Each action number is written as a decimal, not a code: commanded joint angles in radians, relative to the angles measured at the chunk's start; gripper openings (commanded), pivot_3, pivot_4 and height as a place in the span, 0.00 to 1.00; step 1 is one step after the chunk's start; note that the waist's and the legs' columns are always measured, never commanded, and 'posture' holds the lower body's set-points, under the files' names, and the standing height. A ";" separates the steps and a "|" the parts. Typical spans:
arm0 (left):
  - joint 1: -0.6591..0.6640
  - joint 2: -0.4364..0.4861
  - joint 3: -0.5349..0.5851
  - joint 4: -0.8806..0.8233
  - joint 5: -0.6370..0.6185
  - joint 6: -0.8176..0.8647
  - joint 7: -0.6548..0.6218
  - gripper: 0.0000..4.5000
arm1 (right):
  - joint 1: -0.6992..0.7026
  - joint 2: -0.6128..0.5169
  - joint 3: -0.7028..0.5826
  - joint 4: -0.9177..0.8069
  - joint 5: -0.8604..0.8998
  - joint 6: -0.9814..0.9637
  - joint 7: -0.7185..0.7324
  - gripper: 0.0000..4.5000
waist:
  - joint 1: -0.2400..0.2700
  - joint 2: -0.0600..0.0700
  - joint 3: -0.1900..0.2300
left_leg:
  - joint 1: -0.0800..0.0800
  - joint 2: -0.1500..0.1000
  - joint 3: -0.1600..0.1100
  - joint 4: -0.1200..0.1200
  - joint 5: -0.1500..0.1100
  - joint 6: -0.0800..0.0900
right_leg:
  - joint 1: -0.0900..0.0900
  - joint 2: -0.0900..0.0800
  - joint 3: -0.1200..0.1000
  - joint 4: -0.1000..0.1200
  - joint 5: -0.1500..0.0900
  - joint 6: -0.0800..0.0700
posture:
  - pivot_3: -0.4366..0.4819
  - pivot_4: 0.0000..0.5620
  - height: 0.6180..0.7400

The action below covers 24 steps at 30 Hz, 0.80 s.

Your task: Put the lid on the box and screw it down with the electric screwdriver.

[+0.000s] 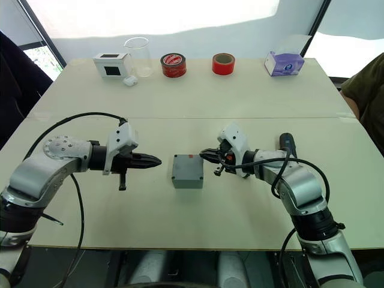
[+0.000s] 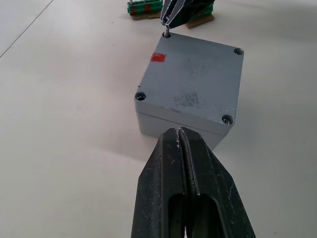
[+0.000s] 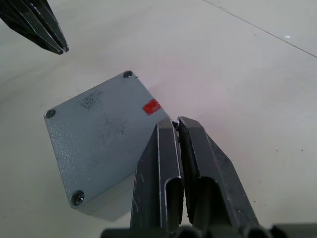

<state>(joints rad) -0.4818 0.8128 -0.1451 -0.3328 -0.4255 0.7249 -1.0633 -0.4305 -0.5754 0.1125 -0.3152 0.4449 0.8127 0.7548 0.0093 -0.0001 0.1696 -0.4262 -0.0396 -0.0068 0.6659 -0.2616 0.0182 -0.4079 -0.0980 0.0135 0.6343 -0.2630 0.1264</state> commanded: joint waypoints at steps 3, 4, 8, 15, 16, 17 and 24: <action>-0.009 0.004 0.011 -0.020 0.000 -0.017 0.001 0.00 | 0.005 -0.010 -0.011 -0.010 -0.004 -0.019 0.001 0.02 | 0.000 0.000 0.000 | 0.000 0.000 0.000 0.000 0.000 0.000 | 0.000 0.000 0.000 0.000 0.000 0.000 | 0.48 0.27 1.00; -0.009 0.004 0.010 -0.018 0.001 -0.019 0.001 0.00 | 0.005 -0.009 -0.010 -0.008 -0.005 -0.020 0.001 0.02 | 0.000 0.000 0.000 | 0.000 0.000 0.000 0.000 0.000 0.000 | 0.000 0.000 0.000 0.000 0.000 0.000 | 0.48 0.27 1.00; -0.010 0.004 0.010 -0.017 0.002 -0.020 0.000 0.00 | 0.006 -0.009 -0.005 -0.007 -0.009 -0.021 0.004 0.02 | 0.000 0.000 0.000 | 0.000 0.000 0.000 0.000 0.000 0.000 | 0.000 0.000 0.000 0.000 0.000 0.000 | 0.48 0.27 1.00; -0.008 0.005 0.009 -0.021 -0.002 -0.018 0.000 0.00 | 0.008 -0.011 -0.004 -0.010 -0.009 -0.015 0.008 0.54 | 0.000 0.000 0.000 | 0.000 0.000 0.000 0.000 0.000 0.000 | 0.000 0.000 0.000 0.000 0.000 0.000 | 0.48 0.27 1.00; -0.008 0.004 0.010 -0.022 -0.003 -0.017 0.000 0.00 | 0.008 -0.013 -0.005 -0.011 -0.009 -0.015 0.008 0.63 | 0.000 0.000 0.000 | 0.000 0.000 0.000 0.000 0.000 0.000 | 0.000 0.000 0.000 0.000 0.000 0.000 | 0.48 0.27 1.00; -0.008 0.004 0.010 -0.023 -0.003 -0.016 0.001 0.00 | 0.007 -0.015 -0.007 -0.012 -0.009 -0.013 0.009 0.72 | 0.000 0.000 0.000 | 0.000 0.000 0.000 0.000 0.000 0.000 | 0.000 0.000 0.000 0.000 0.000 0.000 | 0.48 0.27 1.00; -0.034 -0.025 0.032 -0.030 -0.044 -0.001 0.004 0.00 | -0.030 -0.036 -0.143 -0.015 0.074 0.065 -0.007 0.96 | 0.002 0.000 0.000 | 0.000 0.000 0.000 0.000 0.000 0.000 | 0.000 0.000 0.000 0.000 0.000 0.000 | 0.48 0.27 1.00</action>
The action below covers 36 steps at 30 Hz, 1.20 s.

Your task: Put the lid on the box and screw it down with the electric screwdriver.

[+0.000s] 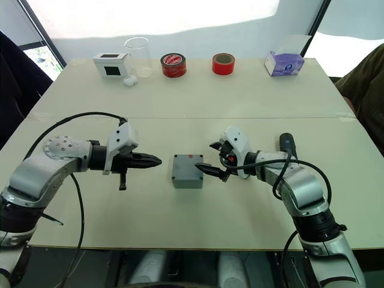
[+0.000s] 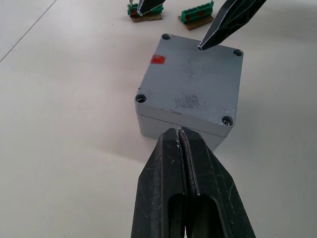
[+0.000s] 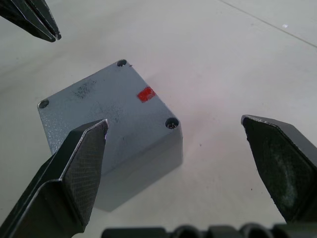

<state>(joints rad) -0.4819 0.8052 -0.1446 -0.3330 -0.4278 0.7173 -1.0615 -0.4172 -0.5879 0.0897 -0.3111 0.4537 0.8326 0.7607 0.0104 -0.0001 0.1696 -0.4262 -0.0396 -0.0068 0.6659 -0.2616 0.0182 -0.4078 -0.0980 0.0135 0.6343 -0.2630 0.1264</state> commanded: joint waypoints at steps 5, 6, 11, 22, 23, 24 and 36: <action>-0.110 -0.073 0.037 -0.046 -0.107 0.030 -0.004 0.00 | -0.094 -0.219 -0.308 0.069 0.109 0.206 -0.016 0.98 | 0.008 0.000 0.000 | 0.000 -0.001 -0.001 0.001 0.000 0.000 | 0.001 -0.001 0.000 0.000 0.000 0.000 | 0.48 0.27 1.00; -0.118 -0.081 0.027 -0.051 -0.110 0.027 -0.004 0.00 | -0.098 -0.272 -0.328 0.086 0.122 0.234 0.006 0.98 | 0.006 0.000 0.000 | 0.000 -0.001 -0.001 0.001 0.000 0.000 | 0.001 -0.001 0.000 -0.001 0.000 0.000 | 0.48 0.27 1.00; -0.136 -0.133 -0.020 -0.067 -0.095 0.005 0.019 0.00 | -0.150 -0.452 -0.372 0.153 0.179 0.523 -0.006 0.98 | -0.011 0.000 0.000 | 0.001 0.000 0.001 -0.001 0.000 0.001 | 0.001 0.000 0.001 -0.001 0.000 0.000 | 0.48 0.27 1.00; -0.125 -0.220 -0.121 -0.101 -0.076 -0.033 0.021 0.00 | -0.089 -0.567 -0.202 0.204 0.186 0.736 0.000 0.98 | -0.018 0.000 0.000 | 0.000 0.001 0.001 -0.001 -0.001 0.001 | 0.001 -0.001 0.001 -0.002 0.000 0.000 | 0.48 0.27 1.00; -0.124 -0.223 -0.125 -0.100 -0.071 -0.040 0.021 0.00 | -0.114 -0.550 -0.182 0.242 0.175 0.743 -0.011 0.98 | -0.018 0.000 0.000 | 0.000 0.001 0.001 -0.001 -0.001 0.001 | 0.001 -0.001 0.001 -0.002 0.000 0.000 | 0.48 0.27 1.00; -0.124 -0.227 -0.129 -0.100 -0.068 -0.042 0.022 0.00 | -0.131 -0.541 -0.168 0.271 0.168 0.745 -0.017 0.98 | -0.019 0.000 0.000 | 0.000 0.001 0.001 -0.001 -0.001 0.001 | 0.001 -0.001 0.001 -0.002 0.000 0.000 | 0.48 0.27 1.00; -0.065 -0.197 -0.094 -0.162 -0.086 -0.014 0.075 0.00 | -0.298 -0.544 0.157 0.538 0.079 0.640 0.123 0.98 | -0.020 0.000 0.000 | 0.000 0.000 0.001 0.000 -0.001 0.001 | 0.000 0.000 0.001 -0.002 0.000 0.000 | 0.48 0.27 1.00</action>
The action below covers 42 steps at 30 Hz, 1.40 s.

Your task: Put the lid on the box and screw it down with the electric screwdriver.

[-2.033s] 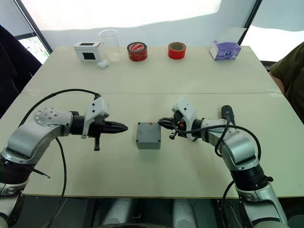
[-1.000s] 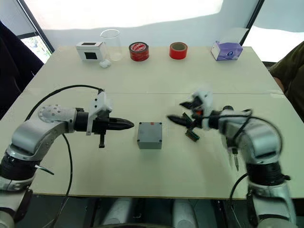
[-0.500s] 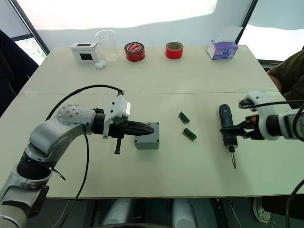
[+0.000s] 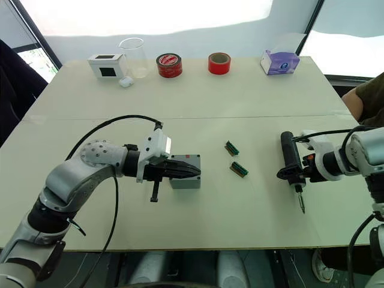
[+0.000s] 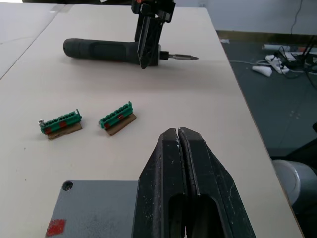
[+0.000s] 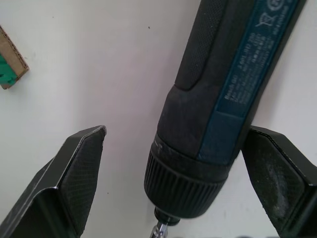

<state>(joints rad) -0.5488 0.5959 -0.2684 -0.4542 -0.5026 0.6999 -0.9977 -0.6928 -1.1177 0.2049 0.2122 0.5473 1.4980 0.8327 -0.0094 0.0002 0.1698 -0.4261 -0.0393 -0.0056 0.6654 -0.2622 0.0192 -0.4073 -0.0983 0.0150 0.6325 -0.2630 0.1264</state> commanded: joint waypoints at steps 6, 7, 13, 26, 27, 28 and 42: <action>0.016 0.021 0.041 -0.060 -0.020 0.017 0.030 0.00 | -0.015 -0.029 0.133 0.007 -0.045 -0.043 0.122 0.85 | 0.000 0.000 0.000 | 0.000 0.000 0.000 0.000 0.000 0.000 | 0.000 0.000 0.000 0.000 0.000 0.000 | 0.48 0.27 1.00; 0.019 0.022 0.043 -0.064 -0.022 0.020 0.035 0.00 | -0.007 -0.033 0.149 -0.001 -0.048 -0.044 0.134 0.81 | -0.001 0.000 0.000 | 0.000 0.000 0.000 0.000 0.000 0.000 | 0.000 0.000 0.000 0.000 0.000 0.000 | 0.48 0.27 1.00; 0.022 0.027 0.044 -0.066 -0.025 0.023 0.045 0.00 | -0.007 -0.014 0.158 0.004 -0.076 -0.047 0.144 0.40 | 0.001 -0.002 -0.001 | 0.000 0.000 -0.001 0.000 0.000 0.000 | 0.001 0.000 -0.001 0.000 0.000 0.000 | 0.48 0.27 1.00; 0.005 0.037 0.045 0.012 0.003 -0.008 0.027 0.00 | -0.187 0.074 0.112 0.241 -0.198 -0.210 0.142 0.40 | -0.009 -0.009 -0.005 | 0.003 0.000 0.000 0.000 0.000 0.000 | 0.003 0.000 0.000 0.000 0.000 0.000 | 0.48 0.27 1.00; 0.005 0.040 0.048 0.017 0.004 -0.010 0.026 0.00 | -0.213 0.086 0.101 0.272 -0.205 -0.226 0.140 0.40 | -0.012 -0.009 -0.004 | 0.003 0.000 0.000 0.001 0.000 0.000 | 0.003 0.000 0.000 0.000 0.000 0.000 | 0.48 0.27 1.00; 0.007 0.046 0.056 0.029 0.005 -0.015 0.023 0.00 | -0.246 0.107 0.066 0.301 -0.198 -0.250 0.138 0.40 | -0.010 -0.007 -0.003 | 0.004 0.000 0.002 0.000 0.000 -0.001 | 0.003 0.000 0.002 0.000 0.001 -0.001 | 0.48 0.27 1.00; 0.013 0.132 0.137 0.129 0.008 -0.006 -0.003 0.00 | -0.102 0.754 -0.756 -0.379 0.350 -0.498 -0.312 0.40 | 0.022 -0.001 0.000 | -0.004 -0.003 -0.001 -0.001 0.004 -0.007 | -0.002 -0.002 0.001 0.001 0.002 0.002 | 0.48 0.27 1.00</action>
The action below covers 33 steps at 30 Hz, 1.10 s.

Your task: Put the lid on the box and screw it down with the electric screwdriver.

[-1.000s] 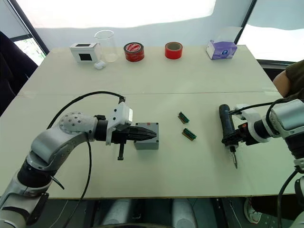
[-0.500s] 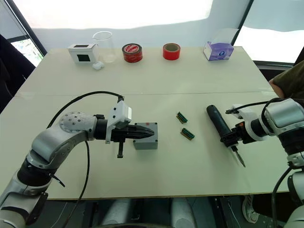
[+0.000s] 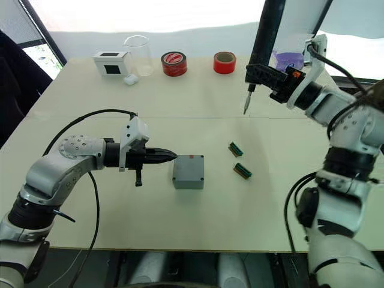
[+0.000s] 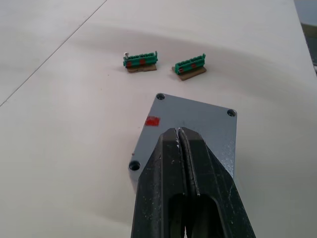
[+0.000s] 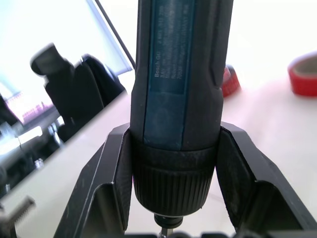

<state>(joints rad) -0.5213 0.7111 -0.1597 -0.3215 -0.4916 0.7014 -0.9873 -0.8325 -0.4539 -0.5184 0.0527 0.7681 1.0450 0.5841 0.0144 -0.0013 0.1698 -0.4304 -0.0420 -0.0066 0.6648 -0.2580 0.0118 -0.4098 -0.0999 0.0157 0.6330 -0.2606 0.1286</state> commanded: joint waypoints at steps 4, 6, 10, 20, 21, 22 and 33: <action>-0.025 0.033 0.021 0.008 0.003 -0.002 -0.032 0.00 | 0.143 0.176 0.055 -0.387 0.171 -0.063 -0.091 0.40 | -0.005 0.001 0.001 | 0.000 0.000 0.000 -0.001 0.000 0.001 | -0.002 0.001 0.001 0.000 0.000 0.001 | 0.48 0.27 1.00; -0.031 0.040 0.002 0.009 0.013 -0.001 -0.044 0.00 | 0.204 0.179 0.130 -0.436 0.122 -0.113 -0.072 0.40 | -0.010 0.001 0.001 | 0.000 0.001 0.000 -0.001 0.000 0.000 | -0.003 0.002 0.001 0.001 0.000 0.001 | 0.48 0.27 1.00; -0.045 0.027 -0.032 0.038 0.041 -0.013 -0.055 0.00 | 0.329 0.202 0.272 -0.512 0.031 -0.249 -0.034 0.40 | -0.010 0.001 0.001 | 0.002 0.001 0.001 -0.001 -0.001 0.002 | -0.001 0.002 0.001 0.001 0.000 0.001 | 0.48 0.27 1.00; -0.080 -0.046 -0.124 0.118 0.128 -0.073 -0.061 0.00 | 0.451 0.226 0.465 -0.512 -0.161 -0.485 -0.052 0.40 | -0.013 0.001 0.001 | 0.003 0.001 0.001 0.000 -0.001 0.002 | -0.001 0.003 0.001 0.001 0.000 0.001 | 0.48 0.27 1.00; -0.081 -0.050 -0.135 0.127 0.142 -0.083 -0.065 0.00 | 0.456 0.226 0.478 -0.507 -0.178 -0.502 -0.053 0.40 | -0.013 0.001 0.001 | 0.003 0.001 0.001 0.000 0.000 0.001 | -0.001 0.003 0.001 0.001 0.000 0.001 | 0.48 0.27 1.00; -0.080 -0.053 -0.142 0.134 0.153 -0.092 -0.068 0.00 | 0.459 0.226 0.484 -0.502 -0.188 -0.512 -0.054 0.40 | -0.014 0.001 0.001 | 0.003 0.001 0.001 0.000 0.000 0.001 | -0.001 0.003 0.001 0.001 0.000 0.001 | 0.48 0.27 1.00; -0.067 -0.085 -0.159 0.157 0.203 -0.120 -0.070 0.00 | 0.499 0.211 0.530 -0.447 -0.268 -0.603 -0.044 0.40 | -0.012 0.001 0.001 | 0.003 0.002 0.001 0.000 -0.001 0.002 | 0.000 0.003 0.001 0.001 0.000 0.001 | 0.48 0.27 1.00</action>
<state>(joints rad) -0.5915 0.6239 -0.3108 -0.1560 -0.3014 0.5935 -1.0517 -0.3251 -0.2384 0.0110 -0.3692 0.5095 0.4929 0.5236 0.0024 -0.0002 0.1704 -0.4273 -0.0404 -0.0060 0.6645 -0.2589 0.0139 -0.4101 -0.0970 0.0166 0.6340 -0.2603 0.1293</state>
